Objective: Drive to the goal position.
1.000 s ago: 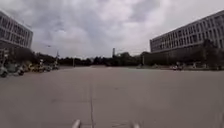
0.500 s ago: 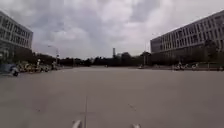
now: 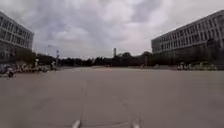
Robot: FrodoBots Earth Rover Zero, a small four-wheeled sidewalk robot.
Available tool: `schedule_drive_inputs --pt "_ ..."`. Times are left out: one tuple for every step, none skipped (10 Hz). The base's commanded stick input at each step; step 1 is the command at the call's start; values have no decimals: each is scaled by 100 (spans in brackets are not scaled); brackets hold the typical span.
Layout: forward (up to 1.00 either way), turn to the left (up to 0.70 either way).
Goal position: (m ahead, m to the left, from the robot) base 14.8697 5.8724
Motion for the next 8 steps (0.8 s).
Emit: schedule_drive_inputs --pt "85 0" --pt "85 0" --pt "85 0" --pt "85 0" --pt "85 0" --pt "85 0" --pt "85 0" --pt "85 0"
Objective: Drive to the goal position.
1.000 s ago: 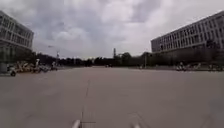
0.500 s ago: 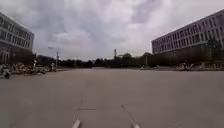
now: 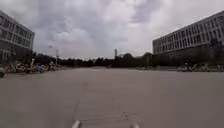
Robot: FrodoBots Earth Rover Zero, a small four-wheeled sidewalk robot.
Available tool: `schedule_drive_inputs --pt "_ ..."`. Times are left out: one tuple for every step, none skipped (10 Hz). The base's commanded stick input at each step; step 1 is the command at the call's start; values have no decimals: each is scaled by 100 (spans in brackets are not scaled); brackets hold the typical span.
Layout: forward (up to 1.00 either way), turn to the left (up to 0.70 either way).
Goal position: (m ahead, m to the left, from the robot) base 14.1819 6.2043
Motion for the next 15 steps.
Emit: schedule_drive_inputs --pt "85 0" --pt "85 0" --pt "85 0" --pt "85 0" --pt "85 0" --pt "85 0" --pt "85 0" --pt "85 0" --pt "85 0" --pt "85 0" --pt "85 0" --pt "85 2" --pt "85 7" --pt "85 24" --pt "85 32"
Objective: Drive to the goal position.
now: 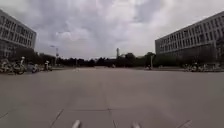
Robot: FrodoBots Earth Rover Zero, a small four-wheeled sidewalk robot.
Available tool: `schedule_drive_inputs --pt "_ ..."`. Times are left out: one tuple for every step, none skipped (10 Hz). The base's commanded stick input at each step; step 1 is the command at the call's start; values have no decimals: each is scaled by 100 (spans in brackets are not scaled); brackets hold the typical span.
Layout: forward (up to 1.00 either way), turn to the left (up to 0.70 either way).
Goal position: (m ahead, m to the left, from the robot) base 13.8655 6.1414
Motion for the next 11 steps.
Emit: schedule_drive_inputs --pt "85 0" --pt "85 0" --pt "85 0" --pt "85 0" --pt "85 0" --pt "85 0" --pt "85 0" --pt "85 0" --pt "85 0" --pt "85 0" --pt "85 0"
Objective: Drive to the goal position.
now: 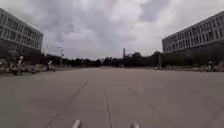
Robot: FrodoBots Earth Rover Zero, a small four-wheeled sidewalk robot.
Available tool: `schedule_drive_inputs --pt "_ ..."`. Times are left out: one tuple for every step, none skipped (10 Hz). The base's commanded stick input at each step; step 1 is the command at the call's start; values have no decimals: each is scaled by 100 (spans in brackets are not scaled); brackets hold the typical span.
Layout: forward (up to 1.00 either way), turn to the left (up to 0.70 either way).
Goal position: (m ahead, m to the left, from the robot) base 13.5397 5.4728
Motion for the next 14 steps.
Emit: schedule_drive_inputs --pt "85 0" --pt "85 0" --pt "85 0" --pt "85 0" --pt "85 0" --pt "85 0" --pt "85 0" --pt "85 0" --pt "85 0" --pt "85 0" --pt "85 0" --pt "85 0" --pt "85 0" --pt "85 0"
